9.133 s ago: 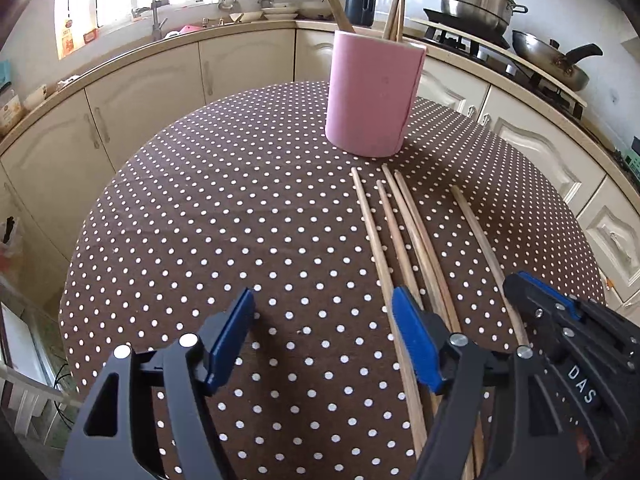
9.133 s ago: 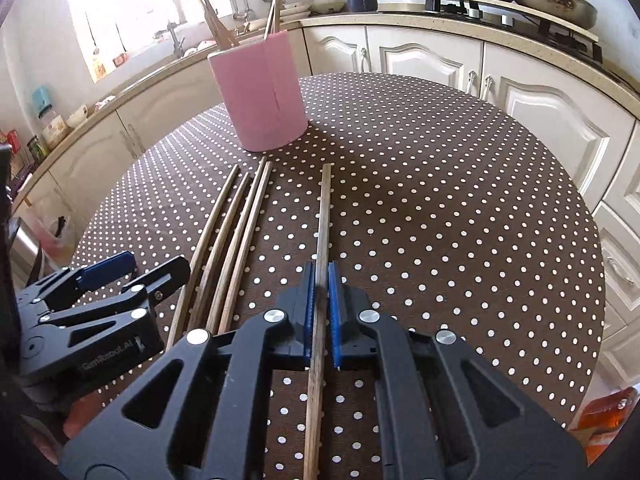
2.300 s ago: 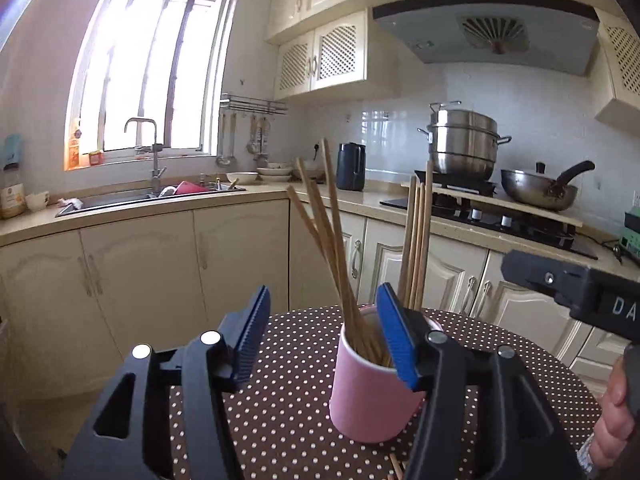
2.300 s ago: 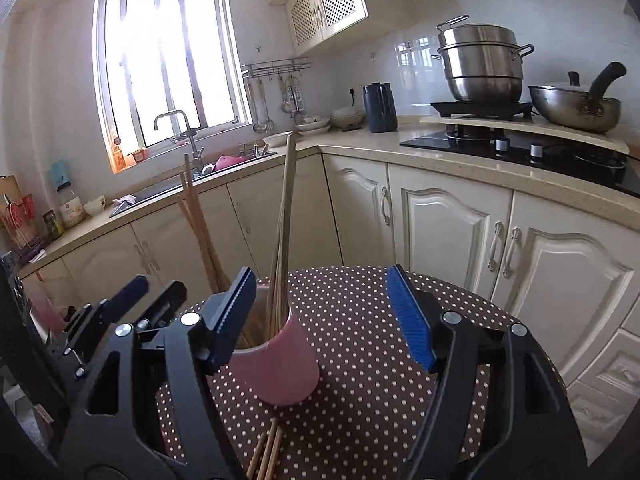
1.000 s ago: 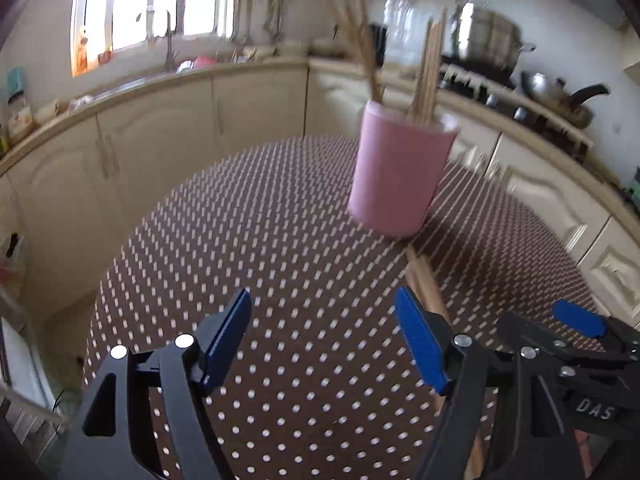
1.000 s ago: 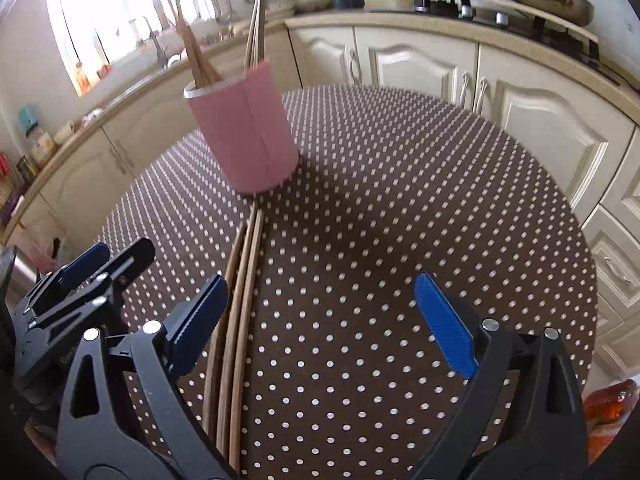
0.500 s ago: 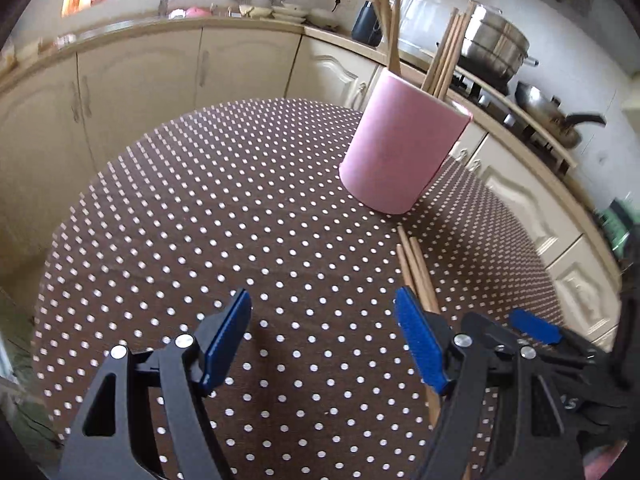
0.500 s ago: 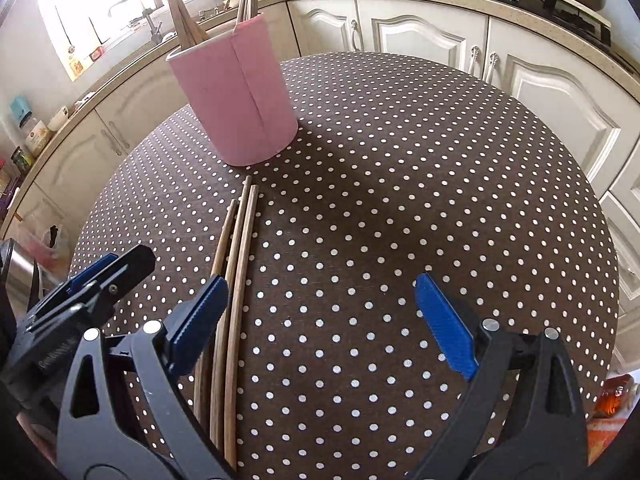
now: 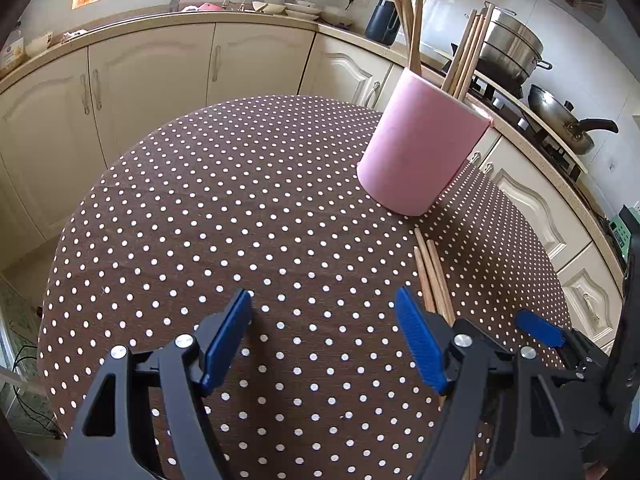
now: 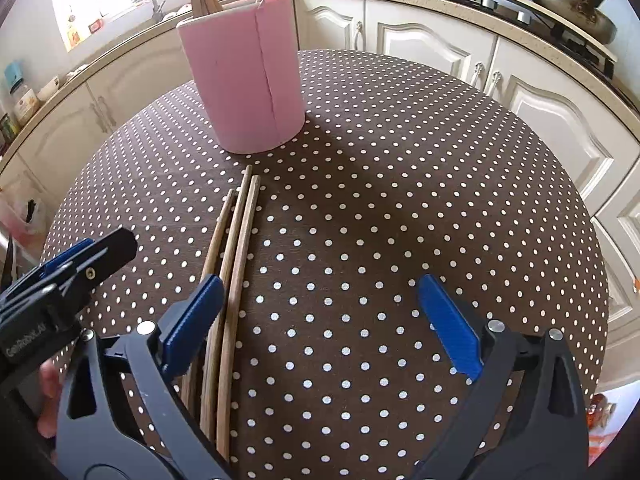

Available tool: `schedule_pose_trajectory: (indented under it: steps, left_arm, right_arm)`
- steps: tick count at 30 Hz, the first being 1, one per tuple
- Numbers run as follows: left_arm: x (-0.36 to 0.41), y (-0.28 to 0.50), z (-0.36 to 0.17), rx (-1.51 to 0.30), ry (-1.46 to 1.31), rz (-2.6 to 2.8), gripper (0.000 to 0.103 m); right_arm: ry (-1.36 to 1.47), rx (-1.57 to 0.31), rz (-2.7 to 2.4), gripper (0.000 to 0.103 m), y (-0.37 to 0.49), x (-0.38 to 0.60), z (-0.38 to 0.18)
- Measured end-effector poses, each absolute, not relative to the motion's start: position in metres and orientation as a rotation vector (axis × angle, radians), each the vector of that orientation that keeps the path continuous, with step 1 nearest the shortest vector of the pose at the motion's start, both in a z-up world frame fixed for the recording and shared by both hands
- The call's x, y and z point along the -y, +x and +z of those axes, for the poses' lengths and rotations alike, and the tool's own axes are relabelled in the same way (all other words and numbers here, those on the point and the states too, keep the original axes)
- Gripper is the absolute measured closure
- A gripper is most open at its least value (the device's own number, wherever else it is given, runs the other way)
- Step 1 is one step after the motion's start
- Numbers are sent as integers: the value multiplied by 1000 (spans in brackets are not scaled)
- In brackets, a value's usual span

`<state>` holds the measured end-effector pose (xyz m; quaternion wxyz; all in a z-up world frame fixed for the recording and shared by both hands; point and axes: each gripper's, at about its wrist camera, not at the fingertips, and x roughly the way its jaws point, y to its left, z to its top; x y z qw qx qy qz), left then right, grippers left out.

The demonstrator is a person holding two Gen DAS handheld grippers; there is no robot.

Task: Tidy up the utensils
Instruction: 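Withdraw both grippers from the cup back over the loose chopsticks, then close the right gripper on a chopstick while the left gripper closes on it too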

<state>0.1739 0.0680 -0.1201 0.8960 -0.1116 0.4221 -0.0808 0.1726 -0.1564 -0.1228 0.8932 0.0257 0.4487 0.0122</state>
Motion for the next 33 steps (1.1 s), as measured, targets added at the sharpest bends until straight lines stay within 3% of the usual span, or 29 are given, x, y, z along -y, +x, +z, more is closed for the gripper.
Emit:
schedule_pose_trajectory:
  steps: [21, 22, 23, 26, 27, 33]
  left_arm:
    - [-68, 178, -121, -872, -227, -167, 30]
    - [-67, 178, -121, -872, -226, -167, 30]
    - [-68, 177, -121, -873, -225, -167, 30]
    - [-67, 178, -122, -870, -220, -162, 30]
    - [-66, 179, -121, -870, -215, -159, 30]
    - [-56, 180, -118, -879, -191, -182, 30]
  right_arm:
    - [-14, -939, 17, 8, 172, 146, -128]
    - [-19, -927, 26, 20, 170, 145, -126]
    - [-23, -905, 38, 44, 167, 144, -123]
    - [-6, -889, 57, 87, 165, 149, -120]
    - [26, -889, 78, 94, 164, 155, -120]
    - [250, -891, 205, 97, 165, 194, -124]
